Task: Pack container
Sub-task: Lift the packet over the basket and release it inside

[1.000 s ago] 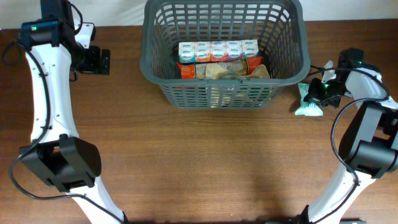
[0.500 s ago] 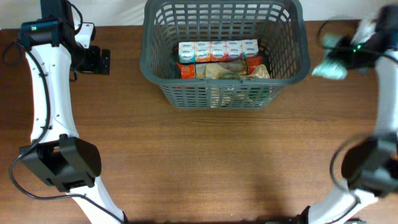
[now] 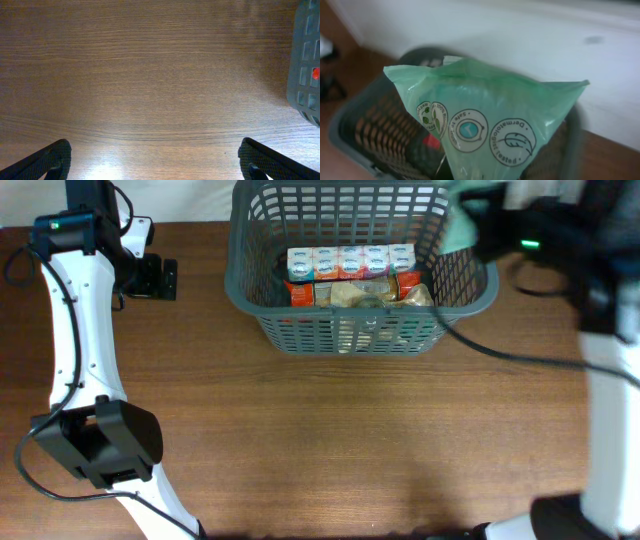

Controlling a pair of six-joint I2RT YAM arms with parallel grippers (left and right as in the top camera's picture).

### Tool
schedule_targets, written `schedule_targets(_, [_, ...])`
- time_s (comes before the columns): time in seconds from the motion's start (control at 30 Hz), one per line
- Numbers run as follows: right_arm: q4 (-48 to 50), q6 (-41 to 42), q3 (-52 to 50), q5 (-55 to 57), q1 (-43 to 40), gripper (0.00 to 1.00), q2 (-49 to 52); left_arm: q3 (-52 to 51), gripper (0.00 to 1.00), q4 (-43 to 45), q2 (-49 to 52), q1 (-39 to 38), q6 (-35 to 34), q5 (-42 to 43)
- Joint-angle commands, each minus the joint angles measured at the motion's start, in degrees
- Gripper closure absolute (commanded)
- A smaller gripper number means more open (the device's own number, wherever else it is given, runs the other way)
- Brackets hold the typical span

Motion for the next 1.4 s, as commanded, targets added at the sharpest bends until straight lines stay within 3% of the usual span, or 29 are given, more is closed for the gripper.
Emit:
schedule_targets(0.0, [1.2,-10.4,-1.1,-0.2,5.5,0.96,6.5,-0.2,0.01,0.0,-0.1,0.3,-0.9,0.7])
schedule_targets(0.1, [1.8,-15.2,-1.1,-0.2,8.3,0.96,11.6,-0.2,0.01,0.0,-0.1,0.3,-0.9,0.7])
schedule_targets(0.37, [-1.2,-15.5,-1.1,-0.6,10.4,0.96,23.3,-0.2,0.01,0.0,-0.1,0.3,-0.9,0.7])
schedule_targets(0.57, [-6.9,-15.5,-1.3,-9.5,10.8,0.96,30.5,-0.2,0.01,0.0,-0.1,0.3,-0.9,0.7])
schedule_targets(0.9, [-6.5,-15.5,-1.3,-10.0,13.1,0.95,32.1,-0.2,0.01,0.0,-0.1,0.3,-0.9,0.7])
schedule_targets(0.93, [-6.7,-15.5,-1.3,-10.0,13.1,0.86,32.2,-0.2,0.01,0.0,-0.1,0.3,-0.9,0.7])
schedule_targets(1.0, [-7.0,-15.5,-1.3,-10.0,13.1,0.56,32.2,-0.2,0.01,0.0,-0.1,0.3,-0.9,0.7])
schedule_targets(1.07, [-7.2,-15.5,-1.3,-9.8,13.1,0.39,32.2,-0.2,0.01,0.0,-0.1,0.3,-0.9,0.7])
schedule_targets(1.23, [-6.5,-14.5,-0.4,-8.9,12.6,0.26,31.9,-0.2,0.01,0.0,-0.1,0.3,-0.9,0.7])
schedule_targets(1.37, [-8.3,-8.6,6.0,-3.9,9.8,0.26,30.7,-0.2,0.01,0.0,-0.1,0.3,-0.9,0.7])
